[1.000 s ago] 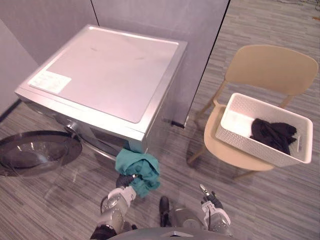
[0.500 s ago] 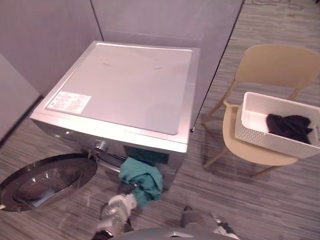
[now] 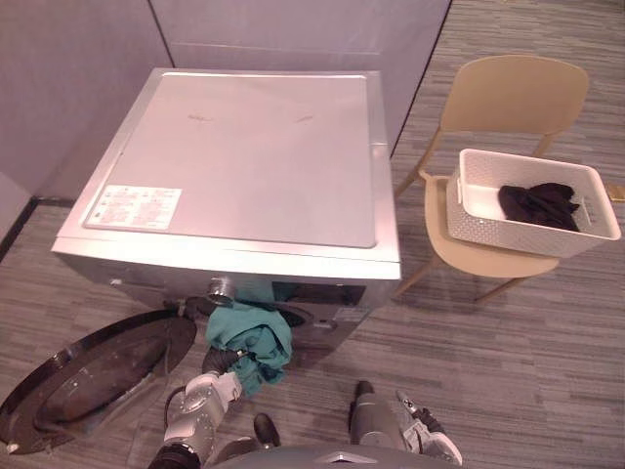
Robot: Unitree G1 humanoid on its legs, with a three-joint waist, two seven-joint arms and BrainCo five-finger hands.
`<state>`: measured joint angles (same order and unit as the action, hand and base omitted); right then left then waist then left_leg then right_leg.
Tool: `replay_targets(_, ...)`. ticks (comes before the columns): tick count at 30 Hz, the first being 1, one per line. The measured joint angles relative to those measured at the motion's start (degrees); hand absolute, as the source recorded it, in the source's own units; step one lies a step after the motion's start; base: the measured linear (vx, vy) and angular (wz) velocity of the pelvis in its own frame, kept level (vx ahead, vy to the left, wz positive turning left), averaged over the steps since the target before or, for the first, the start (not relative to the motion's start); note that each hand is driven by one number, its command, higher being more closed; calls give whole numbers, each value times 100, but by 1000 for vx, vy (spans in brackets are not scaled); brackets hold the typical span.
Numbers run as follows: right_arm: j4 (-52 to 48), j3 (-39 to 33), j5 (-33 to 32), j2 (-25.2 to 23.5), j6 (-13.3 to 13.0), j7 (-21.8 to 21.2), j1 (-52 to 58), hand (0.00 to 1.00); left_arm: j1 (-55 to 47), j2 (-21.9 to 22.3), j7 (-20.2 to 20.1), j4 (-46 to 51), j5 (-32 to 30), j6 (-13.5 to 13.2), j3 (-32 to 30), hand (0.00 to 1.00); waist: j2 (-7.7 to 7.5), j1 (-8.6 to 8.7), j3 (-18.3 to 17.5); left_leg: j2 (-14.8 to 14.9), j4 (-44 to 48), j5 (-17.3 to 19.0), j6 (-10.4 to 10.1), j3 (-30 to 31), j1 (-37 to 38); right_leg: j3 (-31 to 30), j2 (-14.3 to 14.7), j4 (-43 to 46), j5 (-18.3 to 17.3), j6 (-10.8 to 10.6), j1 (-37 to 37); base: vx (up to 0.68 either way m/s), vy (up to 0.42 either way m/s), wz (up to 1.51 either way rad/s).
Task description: Pick up the laundry basket with both hands and put the clothes into the washing machine.
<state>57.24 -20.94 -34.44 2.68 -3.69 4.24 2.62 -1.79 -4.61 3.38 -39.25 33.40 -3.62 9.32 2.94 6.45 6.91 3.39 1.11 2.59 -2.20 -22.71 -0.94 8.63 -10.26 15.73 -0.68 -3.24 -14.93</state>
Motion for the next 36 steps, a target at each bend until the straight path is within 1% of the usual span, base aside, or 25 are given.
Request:
replay_targets(1, 11, -2, -10, -2, 2, 0, -6, 0, 6, 42, -2, -40, -1, 0, -29, 100, -9, -6, 24, 27, -34, -36, -53, 19, -2, 16, 55, -263, -25, -36, 114, 26, -192, -3)
replay_targets(2, 24, -12, -19, 4, 2, 1, -9, 0, 58, 107, -5, -151, -3, 1, -40, 100, 21, 0, 42, 130, -89, -109, -132, 121, -14, 89, 169, -533, 44, -112, 222, 17, -172, -1)
replay_targets(3, 45, -20, -22, 4, 2, 1, -5, 0, 68, 134, -4, -205, -5, 3, -51, 100, 24, 10, 41, 163, -148, -138, -141, 167, 18, 135, 215, -600, 62, -123, 279, 16, -189, 8)
replay_targets(4, 83, -67, -42, -1, 4, 1, -4, 0, 83, 147, -8, -232, -48, 8, -53, 100, 18, 23, 43, 248, -231, -194, -203, 234, 79, 176, 320, -739, 89, -100, 398, 11, -113, 8)
replay_targets(5, 130, -86, -73, 2, 4, 1, -26, 0, 76, 156, -11, -246, -102, 8, -96, 100, -6, -8, 58, 313, -279, -223, -249, 233, 129, 201, 395, -879, 133, -78, 494, 7, -94, 5)
replay_targets(7, 212, -191, -87, 2, 0, 0, -97, 0, 28, 201, -9, -261, -100, 7, -268, 100, -35, -32, 43, 336, -371, -263, -273, 226, 137, 205, 454, -1031, 173, -37, 508, -24, -47, -3)
replay_targets(11, 223, -268, -122, -10, 0, -4, -88, 0, 29, 216, -3, -385, -90, 7, -467, 100, -44, -37, 50, 311, -446, -300, -263, 238, 75, 239, 449, -1168, 278, -85, 511, -1, -2, 1)
replay_targets(13, 216, -271, -123, -56, -1, -20, -77, 0, 49, 236, 4, -383, -9, 2, -574, 100, -56, -30, 99, 297, -416, -294, -260, 238, 36, 240, 420, -1093, 249, -107, 464, 28, 14, 6)
replay_targets(14, 207, -255, -122, -54, -1, -37, -100, 0, 100, 243, 14, -320, 116, -13, -640, 100, -87, -30, 182, 284, -325, -280, -247, 228, -80, 249, 367, -933, 210, -112, 323, 12, 17, 12)
replay_targets(15, 192, -230, -122, -68, -1, -38, -131, 0, 118, 243, 23, -210, 286, -55, -704, 100, -141, -41, 272, 283, -119, -208, -224, 228, -312, 242, 303, -697, 116, -104, 92, 1, 10, 12)
replay_targets(16, 157, -230, -122, -85, -2, -38, -142, 0, 164, 239, 32, -172, 355, -90, -723, 100, -164, -55, 350, 284, -2, -172, -215, 227, -411, 240, 271, -573, 76, -105, -8, -18, -8, 10)
replay_targets(17, 66, -226, -123, -108, -6, -35, -137, 0, 346, 283, 92, -165, 479, -131, -790, 100, -210, -94, 491, 316, 301, -29, -202, 223, -627, 195, 229, -356, -1, -120, -199, 0, 0, 0)
replay_targets(18, -9, -223, -128, -132, -5, -33, -118, 0, 408, 298, 149, -164, 528, -144, -833, 100, -240, -131, 540, 344, 491, 63, -191, 210, -753, 158, 216, -245, -38, -119, -314, -22, -14, -8)
replay_targets(20, -337, -106, -174, -169, -23, -24, -94, 0, 595, 380, 298, -41, 729, -164, -1037, 100, -265, -172, 788, 558, 1365, 540, -212, 199, -1232, 133, 215, 156, -224, -117, -590, -31, 7, -13)
replay_targets(23, -726, 147, -192, -198, -73, -14, -45, 0, 704, 487, 448, 178, 934, -232, -1201, 100, -298, -188, 878, 786, 1982, 952, -188, 155, -1636, 102, 247, 495, -424, -112, -886, -39, 28, -12)
replay_targets(24, -780, 209, -198, -197, -103, -10, -46, 0, 732, 493, 481, 229, 951, -248, -1218, 100, -313, -189, 890, 830, 2090, 1020, -184, 149, -1715, 96, 256, 552, -463, -107, -945, 31, 47, -11)
replay_targets(25, -942, 286, -238, -212, -119, -2, -46, 0, 836, 512, 528, 280, 1037, -290, -1289, 100, -340, -226, 981, 908, 2282, 1136, -199, 145, -1806, 81, 260, 674, -529, -100, -1027, 55, 53, -13)
replay_targets(26, -1080, 344, -242, -232, -124, 3, -52, 0, 954, 534, 600, 290, 1070, -334, -1376, 100, -387, -284, 1032, 957, 2442, 1210, -232, 139, -1926, 48, 265, 810, -589, -104, -1158, 64, 44, -12)
replay_targets(28, -1254, 490, -249, -231, -165, 11, -58, 0, 1049, 566, 695, 388, 1157, -383, -1437, 100, -423, -306, 1073, 1019, 2644, 1283, -240, 142, -2081, 23, 268, 958, -667, -95, -1335, 118, 39, 0)
replay_targets(31, -1564, 648, -403, -263, -230, 19, -120, 0, 1239, 610, 845, 599, 1269, -447, -1498, 100, -472, -346, 1265, 1173, 2996, 1296, -238, -63, -2323, 67, 262, 1153, -718, -64, -1505, 129, 34, 9)
replay_targets(33, -1769, 772, -471, -266, -276, 38, -122, 0, 1347, 650, 914, 723, 1376, -541, -1506, 100, -481, -379, 1357, 1278, 3200, 1332, -183, -121, -2408, 123, 262, 1317, -784, 8, -1546, 95, 21, 9)
replay_targets(36, -1957, 894, -577, -247, -375, 151, -145, 0, 1591, 701, 1010, 737, 1384, -608, -1507, 100, -519, -451, 1466, 1386, 3387, 1366, -125, -239, -2528, 124, 260, 1566, -804, 28, -1719, 64, 23, 3)
